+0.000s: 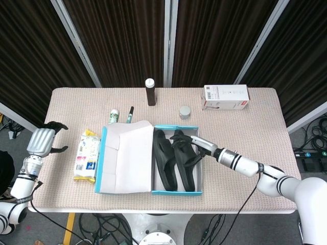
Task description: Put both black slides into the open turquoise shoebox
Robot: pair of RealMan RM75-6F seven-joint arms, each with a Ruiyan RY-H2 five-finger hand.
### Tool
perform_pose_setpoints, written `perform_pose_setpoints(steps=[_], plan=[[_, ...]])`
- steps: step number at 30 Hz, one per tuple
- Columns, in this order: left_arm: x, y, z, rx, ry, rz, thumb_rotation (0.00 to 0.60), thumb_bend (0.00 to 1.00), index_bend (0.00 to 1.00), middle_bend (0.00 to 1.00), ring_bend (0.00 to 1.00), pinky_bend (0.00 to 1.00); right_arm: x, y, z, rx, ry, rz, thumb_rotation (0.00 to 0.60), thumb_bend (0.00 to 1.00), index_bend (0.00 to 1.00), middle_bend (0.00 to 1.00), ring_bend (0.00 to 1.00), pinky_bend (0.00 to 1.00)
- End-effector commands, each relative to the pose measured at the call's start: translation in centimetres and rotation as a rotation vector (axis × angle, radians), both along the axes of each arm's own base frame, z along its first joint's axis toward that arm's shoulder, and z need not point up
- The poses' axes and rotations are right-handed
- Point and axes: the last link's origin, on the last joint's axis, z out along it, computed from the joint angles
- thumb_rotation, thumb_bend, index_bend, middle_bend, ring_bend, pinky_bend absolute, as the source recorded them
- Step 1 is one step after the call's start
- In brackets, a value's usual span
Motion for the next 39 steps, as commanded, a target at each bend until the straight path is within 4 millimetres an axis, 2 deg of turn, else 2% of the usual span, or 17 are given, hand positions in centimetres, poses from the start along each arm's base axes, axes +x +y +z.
perform_pose_setpoints(steps=[1, 10, 14, 20, 28, 39], plan=[[0.0, 0.0, 0.0, 0.0, 0.0, 0.001, 0.6, 0.13, 0.35, 0.31, 0.22, 0.32, 0.0, -0.1, 0.0, 0.001, -0.006, -0.003, 0.6, 0.0, 0.13, 0.24, 0.09, 0.24], [0.1, 0.1, 0.1, 0.005, -0.003, -0.003, 0.6, 0.13, 0.35, 0.31, 0.22, 0.32, 2.0, 0.1, 1.4, -0.015, -0.093, 0.047, 0.6, 0.0, 0.13, 0.24, 0.09, 0.24], [0.1, 0.2, 0.1, 0.005, -0.004, -0.001, 0.6, 0.13, 0.35, 0.31, 0.22, 0.32, 2.1, 0.7, 1.8, 0.004, -0.097, 0.049, 0.6, 0.0, 0.13, 0.24, 0.09, 0.24], [0.1, 0.2, -0.1, 0.0, -0.003, -0.003, 0.6, 0.13, 0.35, 0.31, 0.22, 0.32, 1.5, 1.3, 1.1, 0.05, -0.049, 0.033, 0.6, 0.0, 0.13, 0.24, 0.09, 0.26], [0.2, 0.2, 0.0, 0.001, -0.001, -0.003, 0.6, 0.13, 0.35, 0.31, 0.22, 0.32, 1.1, 1.0, 0.0, 0.072, -0.018, 0.007, 0.6, 0.0, 0.13, 0.23, 0.09, 0.28], [0.0, 0.0, 0.2, 0.005, -0.005, -0.001, 0.6, 0.13, 0.35, 0.31, 0.22, 0.32, 3.8, 0.4, -0.1, 0.037, -0.117, 0.052, 0.6, 0.0, 0.13, 0.24, 0.09, 0.28]])
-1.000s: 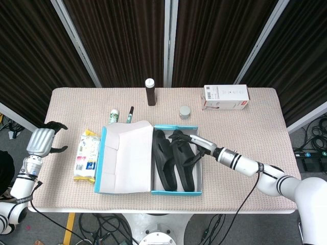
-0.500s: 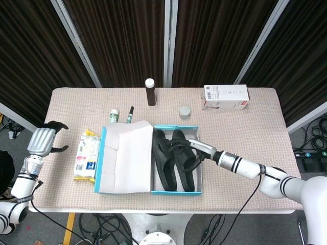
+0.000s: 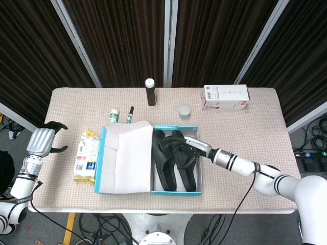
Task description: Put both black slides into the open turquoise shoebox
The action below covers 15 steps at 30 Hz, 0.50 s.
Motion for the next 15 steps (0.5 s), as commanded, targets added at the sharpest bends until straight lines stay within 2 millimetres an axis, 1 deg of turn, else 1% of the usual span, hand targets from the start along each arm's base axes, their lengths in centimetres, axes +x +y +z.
perform_pose_setpoints(steps=[1, 9, 15], plan=[[-0.1, 0.0, 0.0, 0.0, 0.0, 0.002, 0.6, 0.13, 0.35, 0.31, 0.22, 0.32, 0.7, -0.1, -0.4, 0.0, -0.011, 0.012, 0.6, 0.0, 0.13, 0.24, 0.09, 0.28], [-0.3, 0.0, 0.2, 0.0, 0.0, 0.01, 0.6, 0.13, 0.35, 0.31, 0.22, 0.32, 1.8, -0.4, -2.5, 0.021, 0.009, 0.026, 0.6, 0.0, 0.13, 0.24, 0.09, 0.28], [-0.4, -0.1, 0.1, 0.0, -0.001, 0.015, 0.6, 0.13, 0.35, 0.31, 0.22, 0.32, 1.5, -0.6, -3.3, 0.018, 0.046, 0.036, 0.6, 0.0, 0.13, 0.24, 0.09, 0.28]])
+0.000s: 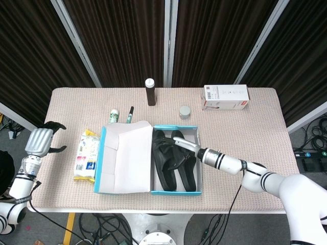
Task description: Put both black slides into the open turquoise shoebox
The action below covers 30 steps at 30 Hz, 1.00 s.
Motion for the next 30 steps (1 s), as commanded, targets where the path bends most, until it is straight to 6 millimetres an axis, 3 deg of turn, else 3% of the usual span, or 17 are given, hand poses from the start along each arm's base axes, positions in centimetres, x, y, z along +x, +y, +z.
perform_pose_setpoints(steps=[1, 8, 15, 25, 30], plan=[[0.0, 0.0, 0.0, -0.001, 0.0, 0.0, 0.6, 0.13, 0.35, 0.31, 0.22, 0.32, -0.3, 0.0, -0.2, 0.0, 0.015, 0.0, 0.6, 0.0, 0.13, 0.24, 0.09, 0.28], [0.2, 0.1, -0.2, -0.003, 0.002, -0.007, 0.6, 0.13, 0.35, 0.31, 0.22, 0.32, -0.3, 0.0, 0.7, -0.014, -0.028, 0.0, 0.6, 0.0, 0.13, 0.24, 0.09, 0.28], [0.4, 0.2, -0.1, 0.0, 0.005, -0.014, 0.6, 0.13, 0.35, 0.31, 0.22, 0.32, -0.8, 0.1, 4.1, -0.133, -0.091, 0.047, 0.6, 0.0, 0.13, 0.24, 0.09, 0.28], [0.7, 0.3, -0.2, 0.008, 0.004, -0.026, 0.6, 0.13, 0.35, 0.31, 0.22, 0.32, -6.8, 0.2, 9.6, -0.627, 0.265, 0.09, 0.6, 0.0, 0.12, 0.23, 0.08, 0.28], [0.8, 0.4, -0.2, 0.018, 0.001, -0.034, 0.6, 0.13, 0.35, 0.31, 0.22, 0.32, -10.5, 1.1, 11.9, -0.993, 0.615, 0.166, 0.6, 0.0, 0.12, 0.2, 0.04, 0.19]])
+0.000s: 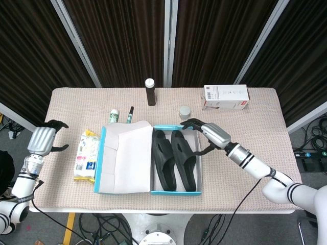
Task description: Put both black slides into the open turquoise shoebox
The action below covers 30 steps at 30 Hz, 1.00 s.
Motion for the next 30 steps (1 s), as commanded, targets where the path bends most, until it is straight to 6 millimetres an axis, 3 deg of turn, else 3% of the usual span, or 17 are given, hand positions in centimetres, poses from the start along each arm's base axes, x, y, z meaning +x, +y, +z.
perform_pose_setpoints(steps=[1, 6, 20, 30], plan=[[0.0, 0.0, 0.1, 0.006, -0.002, -0.005, 0.6, 0.13, 0.35, 0.31, 0.22, 0.32, -5.5, 1.4, 3.9, -0.472, 0.355, -0.053, 0.6, 0.0, 0.12, 0.19, 0.03, 0.17], [0.3, 0.0, 0.1, 0.018, -0.015, -0.023, 0.6, 0.13, 0.35, 0.31, 0.22, 0.32, -8.0, 3.3, 3.8, -0.622, 0.518, -0.15, 0.6, 0.0, 0.13, 0.14, 0.0, 0.04], [0.9, -0.3, 0.5, 0.037, -0.018, -0.054, 0.6, 0.13, 0.35, 0.31, 0.22, 0.32, -13.3, 8.0, 4.1, -0.624, 0.611, -0.376, 0.6, 0.0, 0.08, 0.09, 0.0, 0.0], [0.5, -0.4, 0.0, 0.03, -0.024, -0.043, 0.6, 0.13, 0.35, 0.31, 0.22, 0.32, -13.6, 8.1, 3.6, -0.612, 0.622, -0.371, 0.6, 0.0, 0.06, 0.08, 0.0, 0.0]])
